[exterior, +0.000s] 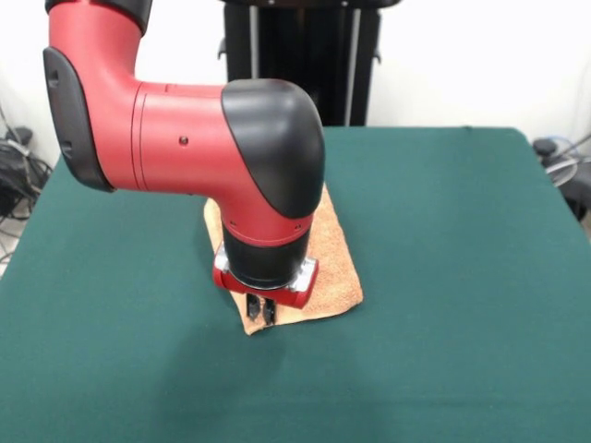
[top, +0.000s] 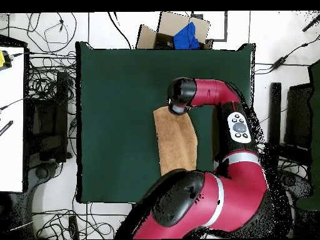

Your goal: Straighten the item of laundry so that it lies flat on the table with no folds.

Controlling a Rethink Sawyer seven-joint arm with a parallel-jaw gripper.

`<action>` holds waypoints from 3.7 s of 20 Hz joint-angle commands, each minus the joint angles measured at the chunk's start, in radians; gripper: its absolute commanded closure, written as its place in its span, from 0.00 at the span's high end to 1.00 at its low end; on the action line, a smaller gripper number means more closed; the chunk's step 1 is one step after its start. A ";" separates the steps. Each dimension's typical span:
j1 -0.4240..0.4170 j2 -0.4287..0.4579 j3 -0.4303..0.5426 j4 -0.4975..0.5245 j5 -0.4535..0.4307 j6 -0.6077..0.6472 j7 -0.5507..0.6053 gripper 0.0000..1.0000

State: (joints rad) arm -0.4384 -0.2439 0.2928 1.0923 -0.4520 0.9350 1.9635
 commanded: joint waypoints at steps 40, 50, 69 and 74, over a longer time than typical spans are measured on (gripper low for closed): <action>0.071 -0.302 -0.002 0.233 0.100 -0.002 0.120 0.00; 0.076 -0.364 -0.010 0.286 0.166 0.022 0.105 0.00; 0.046 -0.548 -0.032 0.373 0.215 0.151 0.045 0.00; 0.041 -0.573 -0.034 0.394 0.224 0.147 0.046 0.00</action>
State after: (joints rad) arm -0.3863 -0.7602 0.2919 1.3474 -0.2637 0.9966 1.9635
